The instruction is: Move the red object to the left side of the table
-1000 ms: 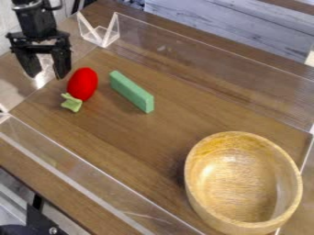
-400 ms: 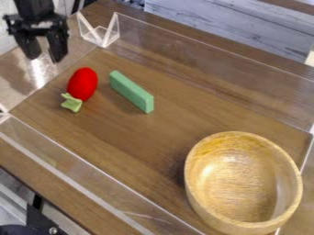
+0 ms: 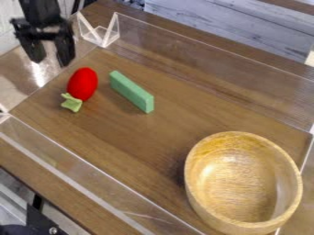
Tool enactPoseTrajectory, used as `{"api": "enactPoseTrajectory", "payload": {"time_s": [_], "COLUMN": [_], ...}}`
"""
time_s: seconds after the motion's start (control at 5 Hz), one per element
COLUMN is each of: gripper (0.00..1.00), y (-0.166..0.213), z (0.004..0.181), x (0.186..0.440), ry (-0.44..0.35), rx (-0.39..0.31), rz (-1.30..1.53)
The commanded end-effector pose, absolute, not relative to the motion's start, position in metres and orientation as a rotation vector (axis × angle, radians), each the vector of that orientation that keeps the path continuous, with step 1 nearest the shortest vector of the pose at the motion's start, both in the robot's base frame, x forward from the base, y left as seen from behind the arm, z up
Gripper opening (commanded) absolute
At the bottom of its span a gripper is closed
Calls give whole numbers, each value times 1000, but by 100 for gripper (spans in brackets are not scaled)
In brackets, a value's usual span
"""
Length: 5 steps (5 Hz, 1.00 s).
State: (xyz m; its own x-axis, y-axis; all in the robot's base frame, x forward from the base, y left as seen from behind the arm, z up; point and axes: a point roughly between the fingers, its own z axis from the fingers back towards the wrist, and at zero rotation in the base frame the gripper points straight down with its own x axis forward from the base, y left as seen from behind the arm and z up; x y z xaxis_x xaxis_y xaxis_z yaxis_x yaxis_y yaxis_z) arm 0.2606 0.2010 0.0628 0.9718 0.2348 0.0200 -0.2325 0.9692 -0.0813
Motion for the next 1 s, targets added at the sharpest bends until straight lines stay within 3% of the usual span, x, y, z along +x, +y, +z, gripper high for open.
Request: {"api": "enactPoseTrajectory", "payload": {"time_s": [0.0,0.6,0.8], "gripper": [100,100,100], "y": [190,171,171], "z": [80,118,124], "x": [275,292,290], "ry": [-80,-149,-159], "rx": [-49,-71,-80], "rz": [188,224,276]}}
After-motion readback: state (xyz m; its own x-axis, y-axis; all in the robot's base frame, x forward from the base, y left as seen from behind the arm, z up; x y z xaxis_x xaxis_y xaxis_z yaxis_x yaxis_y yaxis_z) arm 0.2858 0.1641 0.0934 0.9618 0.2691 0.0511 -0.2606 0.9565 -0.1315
